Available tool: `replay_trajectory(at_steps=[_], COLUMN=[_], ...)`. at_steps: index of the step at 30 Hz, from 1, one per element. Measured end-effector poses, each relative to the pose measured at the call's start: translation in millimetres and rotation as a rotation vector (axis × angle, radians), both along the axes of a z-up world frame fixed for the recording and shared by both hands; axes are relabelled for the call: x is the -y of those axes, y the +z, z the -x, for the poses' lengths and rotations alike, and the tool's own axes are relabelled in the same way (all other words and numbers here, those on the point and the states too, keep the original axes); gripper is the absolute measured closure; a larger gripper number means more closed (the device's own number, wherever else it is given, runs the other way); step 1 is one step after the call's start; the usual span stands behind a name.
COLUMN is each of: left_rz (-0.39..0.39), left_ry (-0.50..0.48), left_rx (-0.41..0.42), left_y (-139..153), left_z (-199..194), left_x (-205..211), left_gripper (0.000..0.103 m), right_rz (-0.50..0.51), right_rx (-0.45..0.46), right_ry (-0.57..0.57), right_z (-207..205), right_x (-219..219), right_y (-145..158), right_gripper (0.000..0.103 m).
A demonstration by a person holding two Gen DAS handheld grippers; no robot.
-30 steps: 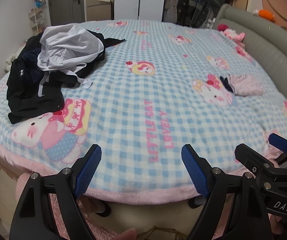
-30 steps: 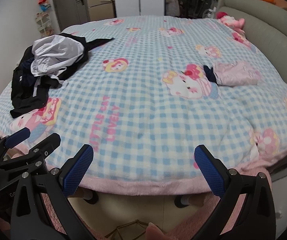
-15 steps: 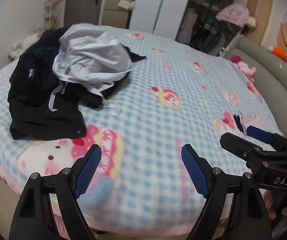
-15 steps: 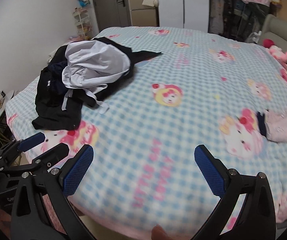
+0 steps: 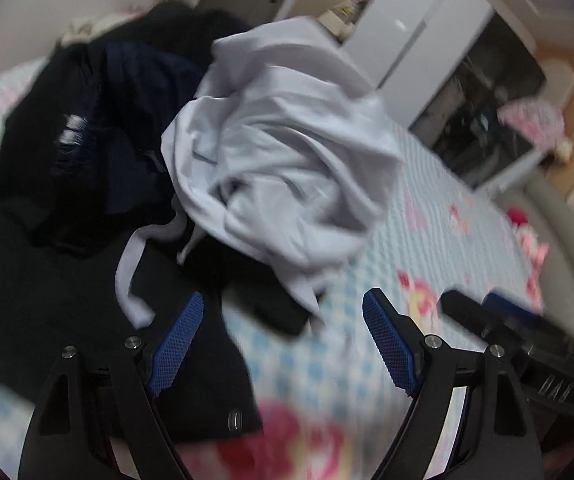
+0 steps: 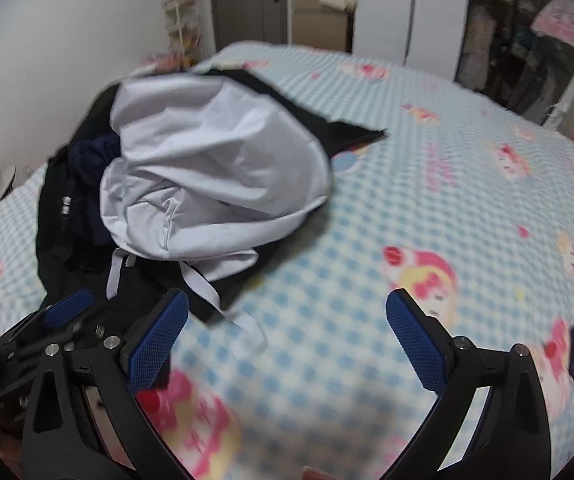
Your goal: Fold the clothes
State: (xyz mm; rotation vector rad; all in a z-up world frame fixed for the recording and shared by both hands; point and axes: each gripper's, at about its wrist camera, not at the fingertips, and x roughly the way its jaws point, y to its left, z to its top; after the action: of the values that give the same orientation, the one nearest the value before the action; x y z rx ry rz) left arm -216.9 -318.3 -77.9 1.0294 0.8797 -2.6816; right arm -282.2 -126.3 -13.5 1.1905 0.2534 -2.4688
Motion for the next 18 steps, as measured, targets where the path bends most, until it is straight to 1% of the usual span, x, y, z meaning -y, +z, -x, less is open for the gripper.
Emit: replay_trajectory(at_steps=[3,5,6,8,10,11,12,13,14,15,16,17,18], left_rz=[-0.052,-0.073,-0.09,-0.131,-0.146,-0.123,-0.089,-0.068,-0.053,-0.046,-0.043,-0.039,-0.037], left_ry=[0.003,-0.005,-0.014,-0.035,-0.059,-0.066,-0.072,-0.064,-0.052,-0.055,-0.064,-0.077,-0.096], left_rx=[-0.033,-0.04,-0.044,-0.054,-0.061,-0.064,-0.067,-0.079,-0.094,-0.101,-0.103,-0.109,-0.119], left_y=[-10.0,-16.6,-20.8,-29.9,-33.4,-32.1,-29.9,-28.1,-26.4,-25.4,-24.8,-23.4,-20.7], left_z=[28.0,42.6,46.8,53.1,57.2,58.3,59.2,58.5,57.1,57.3,58.1,58.7,58.9], left_x=[22.6,32.9,36.4,42.3,40.7,36.9,32.2,28.6,25.5,21.4,17.0,12.3,6.9], left_gripper=[0.02,0.02,0.023,0.024,0.04,0.044,0.057,0.073,0.076,0.079,0.083,0.083,0.084], right_rz=[-0.007,-0.002,0.005,0.019,0.009,0.012,0.023,0.044,0.071,0.087,0.095,0.09,0.08], right_rx=[0.005,0.006,0.016,0.047,0.094,0.123,0.157,0.196,0.228,0.237,0.232,0.215,0.189], right_ry=[0.005,0.003,0.0,-0.014,-0.031,-0.036,-0.04,-0.032,-0.012,0.004,0.015,0.023,0.033], right_z=[25.3,42.4,51.8,71.5,90.1,97.3,103.0,107.3,109.0,107.3,104.1,100.1,95.2], right_x=[21.0,30.4,33.5,37.8,41.9,43.5,44.6,45.9,47.6,48.9,49.9,50.4,49.4], right_y=[-12.6,-20.2,-25.3,-38.3,-57.5,-66.8,-75.5,-83.8,-89.6,-91.2,-90.7,-88.6,-84.9], right_gripper=[0.009,0.009,0.009,0.009,0.01,0.015,0.023,0.028,0.048,0.063,0.065,0.075,0.086])
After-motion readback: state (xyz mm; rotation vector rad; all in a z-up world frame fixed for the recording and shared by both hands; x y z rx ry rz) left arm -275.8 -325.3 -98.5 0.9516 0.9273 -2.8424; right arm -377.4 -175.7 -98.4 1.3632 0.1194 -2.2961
